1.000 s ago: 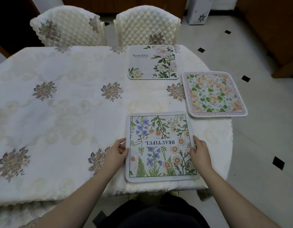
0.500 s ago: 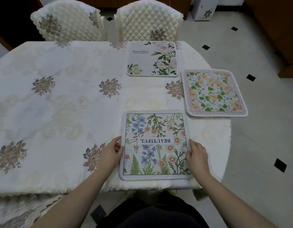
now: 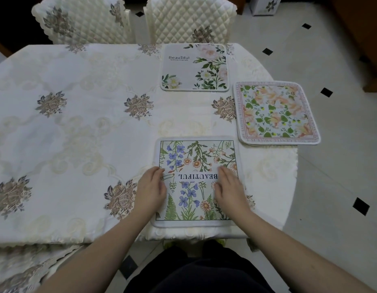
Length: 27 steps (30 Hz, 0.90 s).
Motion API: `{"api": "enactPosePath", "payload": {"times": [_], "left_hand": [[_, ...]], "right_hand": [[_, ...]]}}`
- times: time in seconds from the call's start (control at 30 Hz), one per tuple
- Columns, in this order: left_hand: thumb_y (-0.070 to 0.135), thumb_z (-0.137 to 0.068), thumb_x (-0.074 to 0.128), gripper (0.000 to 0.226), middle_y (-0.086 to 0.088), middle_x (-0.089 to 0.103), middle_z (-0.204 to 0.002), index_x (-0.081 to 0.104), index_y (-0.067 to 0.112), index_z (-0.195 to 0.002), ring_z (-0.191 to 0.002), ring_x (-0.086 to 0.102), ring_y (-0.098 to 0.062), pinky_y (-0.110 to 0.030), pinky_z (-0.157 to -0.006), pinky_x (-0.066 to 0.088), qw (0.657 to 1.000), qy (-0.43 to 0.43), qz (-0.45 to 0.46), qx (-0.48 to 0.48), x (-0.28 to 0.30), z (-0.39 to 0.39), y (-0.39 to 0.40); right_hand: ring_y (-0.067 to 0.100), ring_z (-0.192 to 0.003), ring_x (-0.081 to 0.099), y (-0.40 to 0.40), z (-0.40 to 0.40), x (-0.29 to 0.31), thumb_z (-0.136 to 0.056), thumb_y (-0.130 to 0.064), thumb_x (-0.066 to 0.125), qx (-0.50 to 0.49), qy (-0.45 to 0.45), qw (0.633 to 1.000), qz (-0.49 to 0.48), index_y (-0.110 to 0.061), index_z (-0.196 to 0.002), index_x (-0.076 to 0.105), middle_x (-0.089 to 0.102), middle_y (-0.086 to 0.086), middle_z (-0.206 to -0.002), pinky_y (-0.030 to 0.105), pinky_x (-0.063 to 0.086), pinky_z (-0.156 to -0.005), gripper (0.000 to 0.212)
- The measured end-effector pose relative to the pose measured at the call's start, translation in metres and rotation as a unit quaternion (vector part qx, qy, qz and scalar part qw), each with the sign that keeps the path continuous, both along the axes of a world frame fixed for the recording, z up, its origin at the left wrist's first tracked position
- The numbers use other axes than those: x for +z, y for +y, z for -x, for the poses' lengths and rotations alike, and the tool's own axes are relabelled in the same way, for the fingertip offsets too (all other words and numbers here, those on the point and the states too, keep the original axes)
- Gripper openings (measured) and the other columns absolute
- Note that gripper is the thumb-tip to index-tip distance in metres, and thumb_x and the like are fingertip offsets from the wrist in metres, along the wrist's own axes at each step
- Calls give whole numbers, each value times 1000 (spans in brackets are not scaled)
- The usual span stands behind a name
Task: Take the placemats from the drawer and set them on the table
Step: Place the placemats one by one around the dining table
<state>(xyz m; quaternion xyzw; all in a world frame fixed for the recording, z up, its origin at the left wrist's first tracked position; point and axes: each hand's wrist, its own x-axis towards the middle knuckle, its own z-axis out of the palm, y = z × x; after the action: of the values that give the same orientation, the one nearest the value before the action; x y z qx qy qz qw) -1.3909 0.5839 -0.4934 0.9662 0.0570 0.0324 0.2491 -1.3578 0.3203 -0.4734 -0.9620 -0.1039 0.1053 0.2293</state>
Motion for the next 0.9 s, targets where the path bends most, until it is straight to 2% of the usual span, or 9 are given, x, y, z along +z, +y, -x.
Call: {"api": "enactPosePath", "payload": {"times": [0.07, 0.13, 0.2, 0.3, 0.43, 0.53, 0.63, 0.77, 0.9], "left_hand": [[27, -95, 41, 49, -14, 53, -143, 55, 7, -138, -133, 48, -30, -47, -114, 36, 997, 1, -44, -63, -6, -5, -8], [31, -98, 36, 53, -9, 44, -153, 48, 11, -146, -143, 38, -27, -41, -120, 23, 989, 13, -82, -119, -13, -9, -15], [33, -101, 31, 54, -6, 35, -159, 41, 14, -151, -147, 32, -24, -39, -120, 17, 981, 34, -111, -156, -19, -10, -19], [38, -103, 24, 57, -3, 25, -163, 31, 17, -156, -151, 22, -20, -40, -121, 14, 975, 63, -136, -165, -23, -7, -19], [42, -105, 15, 58, 1, 15, -166, 20, 21, -158, -153, 8, -14, -37, -123, 6, 971, 92, -149, -160, -24, -5, -20], [46, -104, 7, 59, 3, 9, -166, 11, 25, -159, -153, 2, -12, -35, -123, 0, 971, 101, -151, -158, -26, -5, -20], [49, -103, 3, 60, 5, 1, -167, 4, 26, -159, -153, -6, -10, -34, -123, -6, 974, 115, -134, -144, -23, -6, -24], [50, -103, 2, 62, 6, -27, -162, -17, 24, -156, -148, -27, -12, -37, -121, -17, 969, 144, -117, -162, -11, -22, -63], [52, -95, -7, 67, 3, -26, -162, -20, 22, -154, -148, -26, -15, -41, -122, -14, 962, 158, -129, -182, -8, -43, -102]], "right_hand": [[17, -150, 7, 21, 2, -3, -103, -29, 32, 67, -6, 998, 21, -16, -155, 17, 14, 1, -163, 30, -3, -119, 57], [13, -150, 2, 35, 2, -11, -103, -34, 29, 114, -1, 993, 38, -18, -156, 14, 9, -3, -163, 29, -6, -118, 57], [11, -150, 3, 37, 1, -22, -103, -40, 27, 149, 0, 987, 61, -19, -156, 17, 10, -4, -163, 34, 2, -122, 58], [13, -149, 14, 23, -2, -31, -102, -46, 24, 184, -22, 977, 107, -17, -154, 23, 20, 0, -161, 37, 10, -118, 60], [11, -150, 0, -10, -14, -30, -102, -49, 18, 105, -26, 984, 141, -19, -156, 7, 3, -2, -162, 34, -3, -120, 63], [11, -149, -2, -24, -19, -27, -101, -50, 24, 63, -12, 988, 138, -17, -156, 6, 2, -1, -162, 25, -11, -118, 67], [12, -150, -3, -23, -18, -27, -100, -53, 24, 47, -5, 989, 137, -14, -156, 6, -1, 2, -162, 26, -10, -118, 71], [12, -149, -6, -22, -17, -29, -98, -55, 18, 33, -3, 989, 145, -10, -156, 7, 0, 6, -163, 29, -8, -120, 74], [16, -150, 5, -22, -18, -31, -97, -55, 18, 35, -7, 988, 152, -8, -155, 15, 8, 9, -163, 32, 0, -120, 75]]}}
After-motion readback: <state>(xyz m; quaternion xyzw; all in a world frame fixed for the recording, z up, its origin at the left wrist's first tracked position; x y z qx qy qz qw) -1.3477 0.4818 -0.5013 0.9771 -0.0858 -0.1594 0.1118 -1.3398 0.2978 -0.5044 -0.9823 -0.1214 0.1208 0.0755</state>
